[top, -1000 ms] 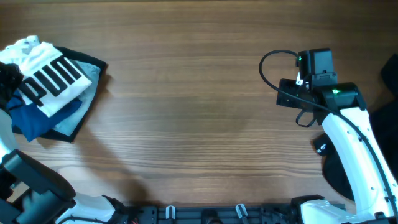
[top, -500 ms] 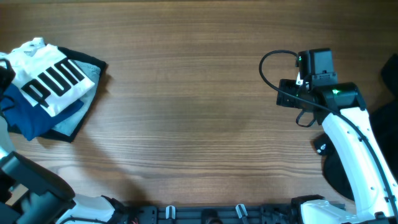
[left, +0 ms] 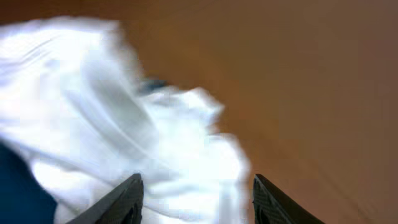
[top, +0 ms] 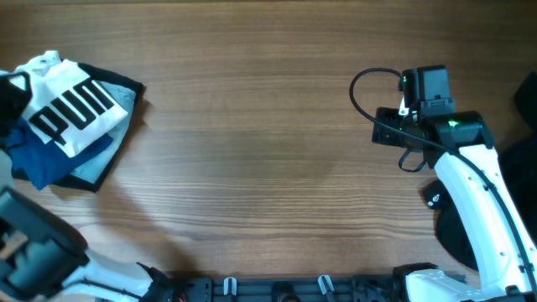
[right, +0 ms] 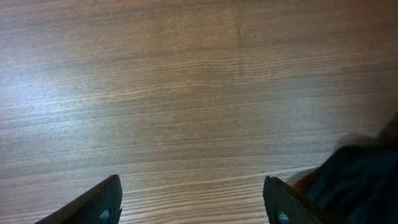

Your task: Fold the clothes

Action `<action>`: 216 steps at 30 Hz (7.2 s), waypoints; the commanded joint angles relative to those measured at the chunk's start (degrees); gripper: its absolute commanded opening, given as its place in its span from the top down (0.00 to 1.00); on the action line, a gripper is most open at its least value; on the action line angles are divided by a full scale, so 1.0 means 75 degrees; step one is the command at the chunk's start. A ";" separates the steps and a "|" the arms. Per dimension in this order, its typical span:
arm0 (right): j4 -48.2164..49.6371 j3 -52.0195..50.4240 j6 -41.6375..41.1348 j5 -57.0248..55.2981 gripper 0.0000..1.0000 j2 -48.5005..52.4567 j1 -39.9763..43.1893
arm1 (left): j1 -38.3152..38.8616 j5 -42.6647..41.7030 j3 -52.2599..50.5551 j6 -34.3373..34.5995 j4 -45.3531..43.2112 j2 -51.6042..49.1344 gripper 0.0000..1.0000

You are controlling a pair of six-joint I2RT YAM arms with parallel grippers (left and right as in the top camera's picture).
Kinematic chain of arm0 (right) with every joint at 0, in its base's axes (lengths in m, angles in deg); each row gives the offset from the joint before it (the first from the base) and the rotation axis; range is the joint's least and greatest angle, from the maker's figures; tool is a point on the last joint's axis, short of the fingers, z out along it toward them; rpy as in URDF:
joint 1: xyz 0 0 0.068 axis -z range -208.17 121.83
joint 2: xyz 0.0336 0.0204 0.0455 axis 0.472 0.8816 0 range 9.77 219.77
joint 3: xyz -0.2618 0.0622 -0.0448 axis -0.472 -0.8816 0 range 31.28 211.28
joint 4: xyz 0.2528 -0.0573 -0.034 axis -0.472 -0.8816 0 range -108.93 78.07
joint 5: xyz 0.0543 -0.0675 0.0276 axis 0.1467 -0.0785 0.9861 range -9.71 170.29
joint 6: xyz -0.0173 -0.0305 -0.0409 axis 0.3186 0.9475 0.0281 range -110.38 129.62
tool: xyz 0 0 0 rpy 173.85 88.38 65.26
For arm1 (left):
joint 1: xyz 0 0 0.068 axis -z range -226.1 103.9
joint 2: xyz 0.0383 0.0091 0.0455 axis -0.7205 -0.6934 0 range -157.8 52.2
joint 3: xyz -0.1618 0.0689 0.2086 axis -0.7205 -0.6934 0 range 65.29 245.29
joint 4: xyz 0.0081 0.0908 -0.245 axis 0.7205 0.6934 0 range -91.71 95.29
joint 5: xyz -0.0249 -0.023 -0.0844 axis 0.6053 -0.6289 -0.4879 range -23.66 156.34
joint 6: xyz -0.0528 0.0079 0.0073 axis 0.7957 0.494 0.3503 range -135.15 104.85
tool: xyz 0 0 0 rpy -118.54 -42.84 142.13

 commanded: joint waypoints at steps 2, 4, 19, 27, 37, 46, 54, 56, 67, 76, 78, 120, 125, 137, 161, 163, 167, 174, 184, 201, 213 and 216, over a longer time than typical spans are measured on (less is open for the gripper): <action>-0.0146 0.0044 -0.0090 0.0128 0.27 -0.0119 -0.0017 | -0.0344 0.0571 0.0044 -0.0020 0.0012 -0.0941 0.43; -0.0178 0.0044 -0.0093 0.0125 0.27 -0.0119 -0.0017 | -0.0527 0.0586 0.0044 -0.0017 0.0038 -0.1037 0.44; 0.0105 0.0044 -0.0035 0.0676 0.03 -0.0114 -0.0015 | -0.0708 -0.0070 0.0052 -0.0020 -0.0306 0.0787 0.00; 0.0778 0.0044 -0.0006 0.1271 0.00 -0.0093 -0.0015 | 0.1402 0.0490 0.0052 -0.0440 0.0915 0.2369 0.00; 0.0982 0.0044 -0.0006 0.1268 0.00 0.0411 -0.0015 | 0.6461 0.3063 0.0050 -0.0449 0.3381 0.2279 0.00; 0.0909 0.0044 0.0023 0.1247 0.00 0.0402 -0.0015 | 0.7219 0.3162 0.0050 -0.0449 0.5080 0.2911 0.00; 0.0414 0.0044 -0.0239 0.1250 0.00 -0.0679 -0.0015 | 0.6773 0.3165 0.0038 -0.0656 0.6513 0.5053 0.00; 0.0347 0.0035 -0.0239 0.1247 0.00 -0.1172 -0.0015 | 0.6889 0.3223 0.0012 -0.0854 0.6685 0.5560 0.02; 0.1233 -0.2774 -0.0286 0.1241 0.00 -0.4846 -0.0017 | 0.8918 0.5184 -0.3179 -0.0385 0.5228 0.8591 0.00; 0.1460 -0.3707 -0.0428 0.0842 0.00 -0.5112 -0.0017 | 0.9101 0.6073 -0.4389 -0.0388 0.4549 0.8475 0.00; 0.1460 -0.3710 -0.0425 0.0842 0.00 -0.5059 -0.0017 | 0.9101 0.6070 -0.4389 -0.0388 0.4581 0.8364 0.00; 0.2092 -0.4709 -0.0163 0.1037 0.00 -0.7399 -0.0017 | 0.9101 0.6070 -0.4389 -0.0388 0.4631 0.6849 0.00; 0.4972 -0.6563 0.0449 0.1775 0.00 -0.8781 -0.0017 | 0.9101 0.6070 -0.4389 -0.0388 0.4631 0.6849 0.00; 0.8148 -0.8757 0.1003 0.1824 0.00 -1.0279 -0.0017 | 0.9101 0.6070 -0.4389 -0.0388 0.4631 0.6849 0.00; 0.7376 -0.8816 0.2256 0.2244 0.01 -1.0261 -0.0017 | 0.9101 0.6070 -0.4389 -0.0388 0.4631 0.6849 0.00; 0.7376 -0.8816 0.2259 0.2244 0.00 -1.0261 -0.0017 | 0.9101 0.6070 -0.4389 -0.0388 0.4631 0.6849 0.00; 0.7376 -0.8816 0.2256 0.2244 0.00 -1.0261 -0.0017 | 0.9101 0.6070 -0.4389 -0.0388 0.4631 0.6851 0.00; 0.7376 -0.8816 0.2256 0.2244 0.00 -1.0261 -0.0017 | 0.9008 0.6067 -0.4389 -0.0388 0.4634 0.7233 0.00; 0.7376 -0.8816 0.2256 0.2244 0.00 -1.0261 -0.0017 | 0.7723 0.5805 -0.5015 -0.0393 0.4444 0.9192 0.00; 0.7376 -0.8816 0.2256 0.2244 0.00 -1.0261 -0.0017 | 0.7032 0.4639 -0.9436 -0.1498 -0.1148 1.2805 0.00; 0.7376 -0.8816 0.2256 0.2244 0.00 -1.0261 -0.0017 | 0.6604 0.4272 -0.9812 -0.2611 -0.0248 1.4044 0.00; 0.7376 -0.8816 0.2256 0.2244 0.00 -1.0255 -0.0017 | 0.6598 0.4354 -0.9812 -0.2611 -0.0251 1.4044 0.00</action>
